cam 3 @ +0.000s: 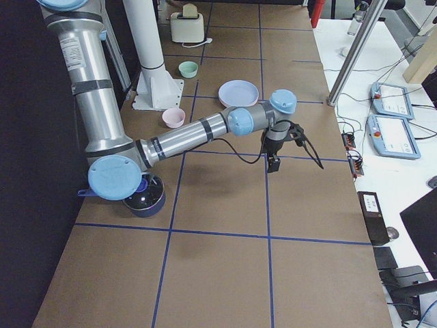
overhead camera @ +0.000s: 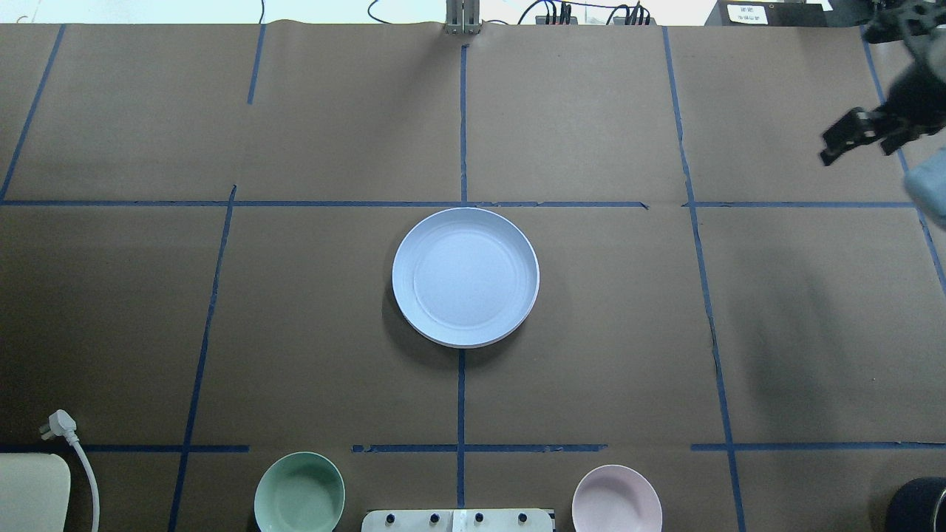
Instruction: Stack three plates with pink and blue
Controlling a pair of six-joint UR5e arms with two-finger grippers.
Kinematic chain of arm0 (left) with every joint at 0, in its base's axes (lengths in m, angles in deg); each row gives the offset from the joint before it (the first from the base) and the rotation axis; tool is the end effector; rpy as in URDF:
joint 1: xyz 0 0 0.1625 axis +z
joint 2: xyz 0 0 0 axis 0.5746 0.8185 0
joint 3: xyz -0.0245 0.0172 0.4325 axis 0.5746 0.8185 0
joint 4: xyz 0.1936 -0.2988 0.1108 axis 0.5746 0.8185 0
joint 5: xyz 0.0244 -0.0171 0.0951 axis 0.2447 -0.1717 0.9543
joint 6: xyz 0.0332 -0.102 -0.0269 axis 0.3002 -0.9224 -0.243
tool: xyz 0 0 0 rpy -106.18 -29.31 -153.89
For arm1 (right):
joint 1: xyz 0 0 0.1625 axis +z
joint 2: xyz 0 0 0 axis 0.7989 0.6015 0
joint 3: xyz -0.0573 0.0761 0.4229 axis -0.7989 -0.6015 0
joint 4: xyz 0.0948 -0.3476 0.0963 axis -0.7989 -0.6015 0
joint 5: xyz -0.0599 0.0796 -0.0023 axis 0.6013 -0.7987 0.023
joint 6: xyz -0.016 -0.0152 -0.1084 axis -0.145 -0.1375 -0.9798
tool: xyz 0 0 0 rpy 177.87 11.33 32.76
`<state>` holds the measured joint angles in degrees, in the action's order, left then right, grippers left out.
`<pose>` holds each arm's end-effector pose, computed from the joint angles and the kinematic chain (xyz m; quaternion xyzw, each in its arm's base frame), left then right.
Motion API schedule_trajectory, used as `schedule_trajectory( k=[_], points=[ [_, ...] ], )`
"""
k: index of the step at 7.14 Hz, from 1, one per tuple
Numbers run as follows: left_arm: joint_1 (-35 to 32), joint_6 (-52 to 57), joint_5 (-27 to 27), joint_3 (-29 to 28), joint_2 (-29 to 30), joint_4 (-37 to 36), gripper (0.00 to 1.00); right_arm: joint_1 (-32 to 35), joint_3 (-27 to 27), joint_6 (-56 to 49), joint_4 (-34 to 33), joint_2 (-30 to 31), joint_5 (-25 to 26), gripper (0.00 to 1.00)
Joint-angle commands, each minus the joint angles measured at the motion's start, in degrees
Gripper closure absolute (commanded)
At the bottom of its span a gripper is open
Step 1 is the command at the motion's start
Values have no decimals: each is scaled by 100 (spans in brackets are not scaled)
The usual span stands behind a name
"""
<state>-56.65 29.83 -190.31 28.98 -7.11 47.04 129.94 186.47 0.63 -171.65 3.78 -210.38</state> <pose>-0.0646 -0.3571 0.6510 0.0098 0.3910 0.0528 0.9188 -0.0579 -0.5121 0.5381 0.0451 -0.3661 -0.1078 0.9232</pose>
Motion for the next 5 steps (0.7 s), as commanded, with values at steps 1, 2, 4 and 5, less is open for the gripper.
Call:
schedule_trajectory(
  k=[1, 2, 4, 5],
  points=[
    [-4, 7, 14, 21, -1, -2, 0, 1154, 36, -1728, -39, 1185, -79, 0],
    [-4, 7, 14, 21, -2, -2, 0, 1272, 36, -1689, -30, 1503, -44, 0],
    [5, 16, 14, 39, -10, -19, 0, 1273, 53, -1654, -39, 1576, -44, 0],
    [5, 24, 6, 47, -97, -2, 0, 1273, 45, -1663, -30, 1568, -44, 0]
  ],
)
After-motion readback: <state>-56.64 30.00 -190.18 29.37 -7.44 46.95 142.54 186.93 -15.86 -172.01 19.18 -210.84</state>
